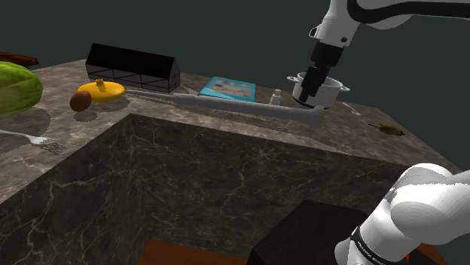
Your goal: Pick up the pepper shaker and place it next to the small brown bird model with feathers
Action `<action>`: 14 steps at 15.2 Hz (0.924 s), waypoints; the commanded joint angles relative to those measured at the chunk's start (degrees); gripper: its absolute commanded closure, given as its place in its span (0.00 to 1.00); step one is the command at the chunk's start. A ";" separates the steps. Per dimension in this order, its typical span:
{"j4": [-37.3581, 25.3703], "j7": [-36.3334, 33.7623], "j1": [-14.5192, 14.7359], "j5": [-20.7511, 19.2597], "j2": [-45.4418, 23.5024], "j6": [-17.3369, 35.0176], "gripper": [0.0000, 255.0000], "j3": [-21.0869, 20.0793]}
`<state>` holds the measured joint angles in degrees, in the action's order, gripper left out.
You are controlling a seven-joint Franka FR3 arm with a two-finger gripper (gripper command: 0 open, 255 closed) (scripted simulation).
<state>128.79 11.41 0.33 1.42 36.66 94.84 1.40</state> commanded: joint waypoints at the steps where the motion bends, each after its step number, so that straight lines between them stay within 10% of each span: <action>1: -1.48 2.83 -0.15 -0.62 -3.29 1.94 0.00 1.69; 14: -20.85 20.50 -0.62 1.82 -29.79 9.18 0.00 10.46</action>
<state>109.36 30.37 -0.17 2.73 8.99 103.36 11.29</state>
